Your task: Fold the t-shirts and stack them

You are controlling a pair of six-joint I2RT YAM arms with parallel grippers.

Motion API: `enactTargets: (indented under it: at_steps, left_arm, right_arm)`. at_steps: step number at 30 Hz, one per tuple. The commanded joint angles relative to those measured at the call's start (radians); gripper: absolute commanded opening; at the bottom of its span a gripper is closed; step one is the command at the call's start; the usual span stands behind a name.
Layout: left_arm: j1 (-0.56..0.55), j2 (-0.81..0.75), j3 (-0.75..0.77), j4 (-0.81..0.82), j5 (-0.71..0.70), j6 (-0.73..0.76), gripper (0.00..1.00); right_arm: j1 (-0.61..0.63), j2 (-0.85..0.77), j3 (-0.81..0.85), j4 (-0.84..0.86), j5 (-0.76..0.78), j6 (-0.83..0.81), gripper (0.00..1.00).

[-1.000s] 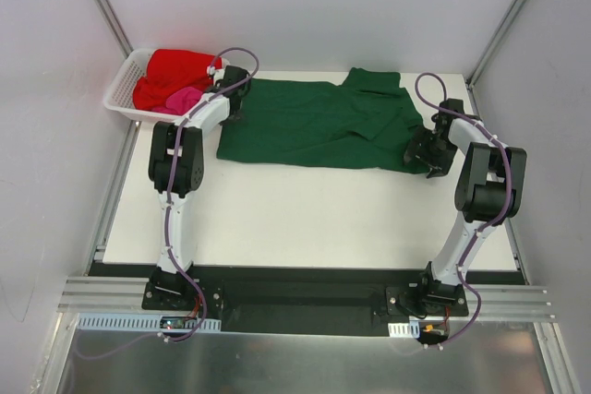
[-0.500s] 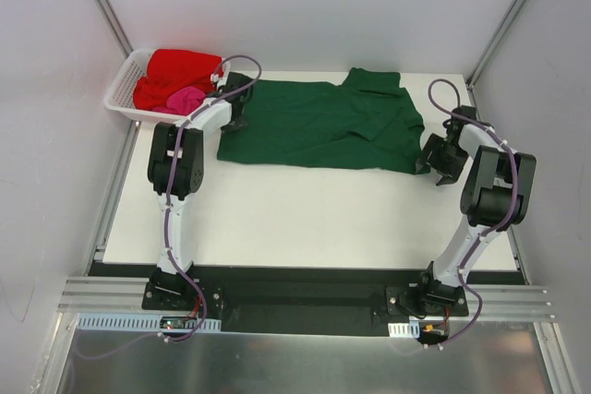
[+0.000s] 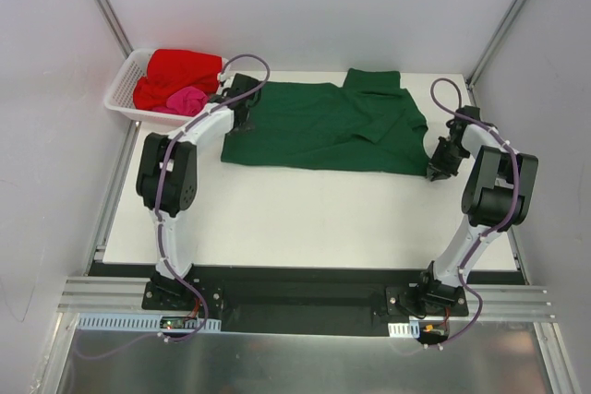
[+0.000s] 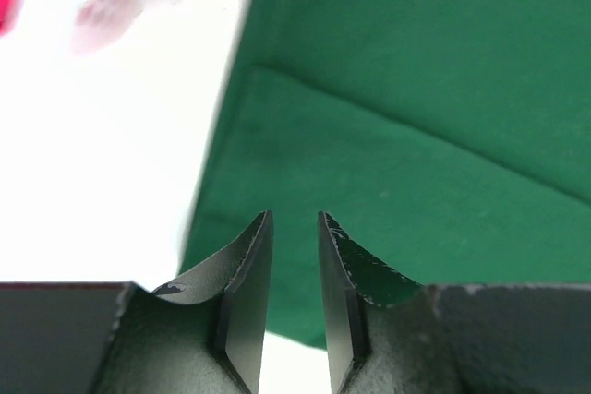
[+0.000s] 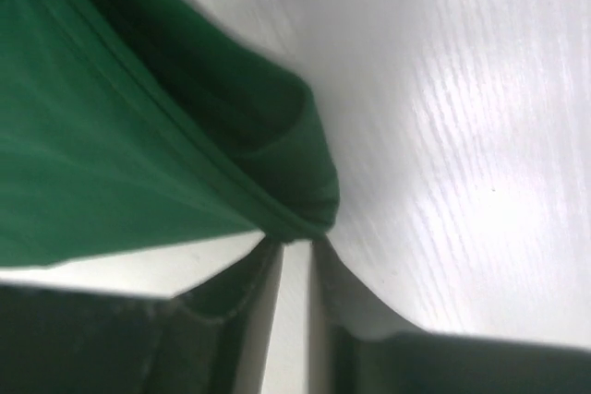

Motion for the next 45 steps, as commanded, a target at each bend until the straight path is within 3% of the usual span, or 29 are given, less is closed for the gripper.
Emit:
enactTargets:
  at_steps: [1, 10, 17, 30, 36, 45]
  left_arm:
    - [0.007, -0.139, -0.076, -0.022, -0.005, -0.059, 0.26]
    - [0.007, -0.274, -0.275, -0.023, 0.058, -0.148, 0.27]
    - [0.036, -0.308, -0.372, -0.041, 0.073, -0.191, 0.27]
    - [0.062, -0.204, -0.315, -0.031, 0.168, -0.148, 0.27]
    - [0.064, -0.159, -0.32, -0.031, 0.142, -0.139, 0.21]
    - [0.067, -0.302, -0.438, -0.054, 0.125, -0.147, 0.19]
  right_arm:
    - [-0.037, -0.019, 0.027, -0.014, 0.004, 0.005, 0.16]
    - [-0.051, -0.089, -0.052, -0.028, 0.049, -0.035, 0.13]
    - [-0.057, -0.097, 0.017, -0.051, 0.003, -0.036, 0.01]
    - [-0.114, -0.081, 0.011, -0.039, -0.03, -0.038, 0.01]
    - [-0.111, -0.104, 0.004, -0.039, -0.059, -0.03, 0.01]
    - [-0.102, -0.275, 0.076, -0.108, -0.118, 0.0, 0.05]
